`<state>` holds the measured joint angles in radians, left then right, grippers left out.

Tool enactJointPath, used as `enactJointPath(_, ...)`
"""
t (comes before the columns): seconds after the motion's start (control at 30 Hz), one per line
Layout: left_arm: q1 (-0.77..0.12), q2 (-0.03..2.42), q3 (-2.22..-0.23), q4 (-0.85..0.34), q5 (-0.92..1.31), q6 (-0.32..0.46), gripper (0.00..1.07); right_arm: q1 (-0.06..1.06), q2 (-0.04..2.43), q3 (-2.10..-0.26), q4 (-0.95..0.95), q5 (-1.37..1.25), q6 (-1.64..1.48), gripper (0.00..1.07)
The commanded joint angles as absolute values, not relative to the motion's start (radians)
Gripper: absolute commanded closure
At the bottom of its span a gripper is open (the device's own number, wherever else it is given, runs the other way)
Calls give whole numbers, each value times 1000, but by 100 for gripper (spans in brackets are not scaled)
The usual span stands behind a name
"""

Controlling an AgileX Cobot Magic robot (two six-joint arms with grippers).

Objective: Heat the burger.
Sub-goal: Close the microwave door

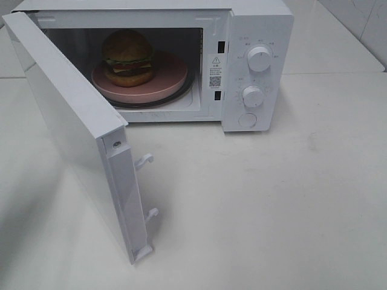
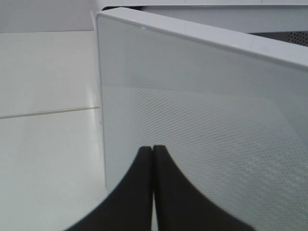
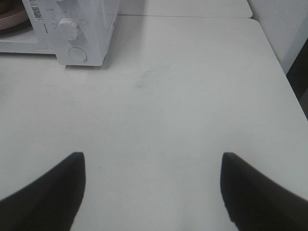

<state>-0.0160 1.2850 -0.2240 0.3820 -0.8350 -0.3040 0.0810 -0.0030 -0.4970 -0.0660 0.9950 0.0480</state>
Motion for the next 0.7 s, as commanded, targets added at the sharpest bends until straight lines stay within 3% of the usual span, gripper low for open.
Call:
enactJointPath(0.03, -48, 1317, -226, 366, -901, -305, 107, 76, -33, -497, -64, 998, 36, 32)
enactJointPath(0.1, -166, 1378, -239, 287, -907, -224, 107, 76, -33, -497, -64, 998, 36, 32)
enactJointPath(0.2, -189, 1390, -242, 262, -911, -203, 107, 76, -33, -497, -64, 998, 36, 32)
enactJointPath(0.27, -267, 1421, -249, 145, -914, -167, 107, 76, -33, -497, -64, 998, 36, 32)
enactJointPath(0.3, -267, 1421, -249, 145, -914, -167, 107, 76, -33, -497, -64, 998, 36, 32)
enactJointPath(0.37, -365, 1458, -263, 17, -915, -113, 107, 76, -33, -497, -64, 998, 36, 32)
enactJointPath(0.47, -381, 1467, -272, -6, -915, -96, 107, 76, -33, -497, -64, 998, 36, 32)
enactJointPath(0.7, -522, 1554, -378, -133, -905, -37, 107, 76, -33, -497, -64, 998, 36, 32)
